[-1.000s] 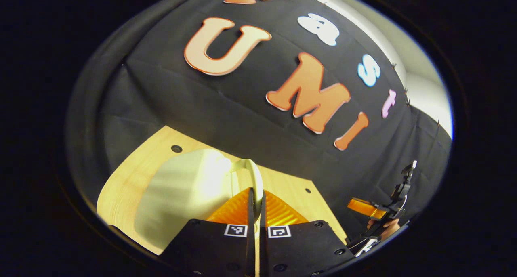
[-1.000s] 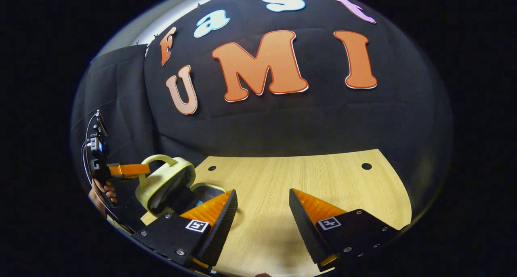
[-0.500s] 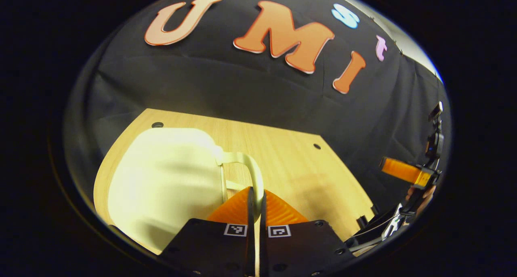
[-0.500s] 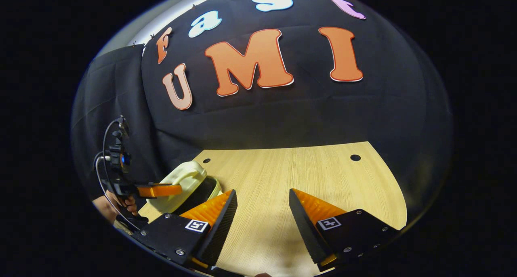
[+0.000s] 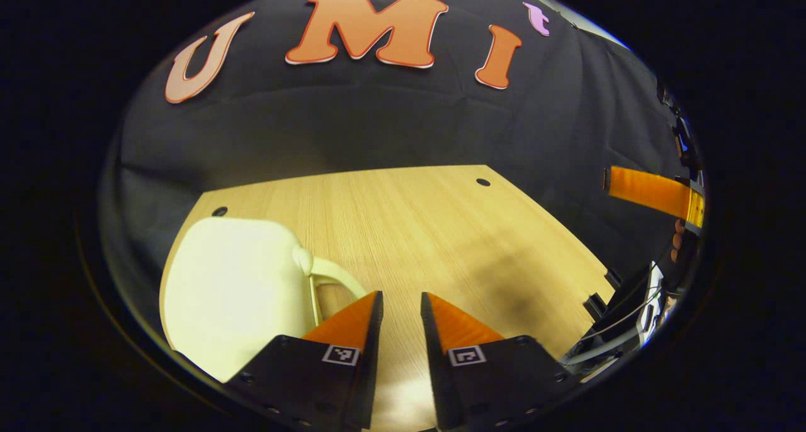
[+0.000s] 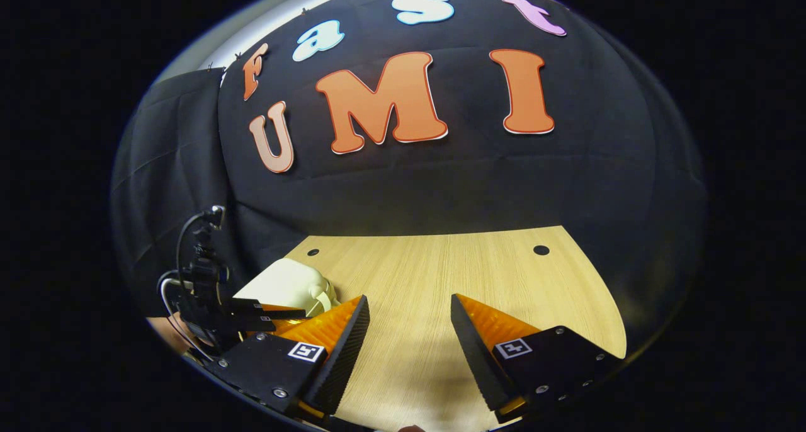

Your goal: First open the suitcase, pack the skin care products into it, and then close the suitcase.

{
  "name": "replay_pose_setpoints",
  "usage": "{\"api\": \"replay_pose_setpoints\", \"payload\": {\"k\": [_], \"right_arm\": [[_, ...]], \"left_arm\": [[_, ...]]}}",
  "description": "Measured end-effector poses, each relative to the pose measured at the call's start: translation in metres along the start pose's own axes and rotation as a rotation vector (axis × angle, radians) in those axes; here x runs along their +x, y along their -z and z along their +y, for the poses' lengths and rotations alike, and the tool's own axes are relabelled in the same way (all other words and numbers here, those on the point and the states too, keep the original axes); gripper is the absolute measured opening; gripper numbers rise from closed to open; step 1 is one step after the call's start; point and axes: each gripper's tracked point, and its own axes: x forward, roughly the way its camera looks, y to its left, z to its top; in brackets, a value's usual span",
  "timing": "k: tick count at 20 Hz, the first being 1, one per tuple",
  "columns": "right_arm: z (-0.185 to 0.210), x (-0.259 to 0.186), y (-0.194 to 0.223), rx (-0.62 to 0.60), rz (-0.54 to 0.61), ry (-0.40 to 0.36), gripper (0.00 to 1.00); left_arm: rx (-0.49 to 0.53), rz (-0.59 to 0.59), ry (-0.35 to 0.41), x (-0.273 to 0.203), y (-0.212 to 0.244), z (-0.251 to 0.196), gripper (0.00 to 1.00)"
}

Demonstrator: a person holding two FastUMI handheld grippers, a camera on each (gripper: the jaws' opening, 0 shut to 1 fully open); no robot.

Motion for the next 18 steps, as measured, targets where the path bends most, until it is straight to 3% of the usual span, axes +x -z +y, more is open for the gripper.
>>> {"api": "replay_pose_setpoints", "payload": {"k": [1, 3, 4, 11, 18], "right_arm": [[-0.001, 0.000, -0.002, -0.006, -0.008, 0.004, 0.84], [-0.001, -0.002, -0.003, -0.014, -0.009, 0.000, 0.84], [-0.002, -0.002, -0.004, -0.015, -0.013, 0.003, 0.84], [-0.003, -0.010, -0.027, -0.077, -0.104, 0.012, 0.94], [-0.006, -0.021, -0.054, -0.136, -0.214, 0.008, 0.93]], "left_arm": [[0.020, -0.027, -0.001, -0.001, -0.011, -0.007, 0.48], [0.038, -0.074, 0.000, -0.013, -0.033, -0.015, 0.90], [0.040, -0.094, -0.011, -0.017, -0.041, -0.018, 0.99], [0.051, -0.283, -0.129, -0.059, -0.106, -0.028, 1.00], [0.035, -0.442, -0.243, -0.095, -0.136, -0.037, 1.00]]}}
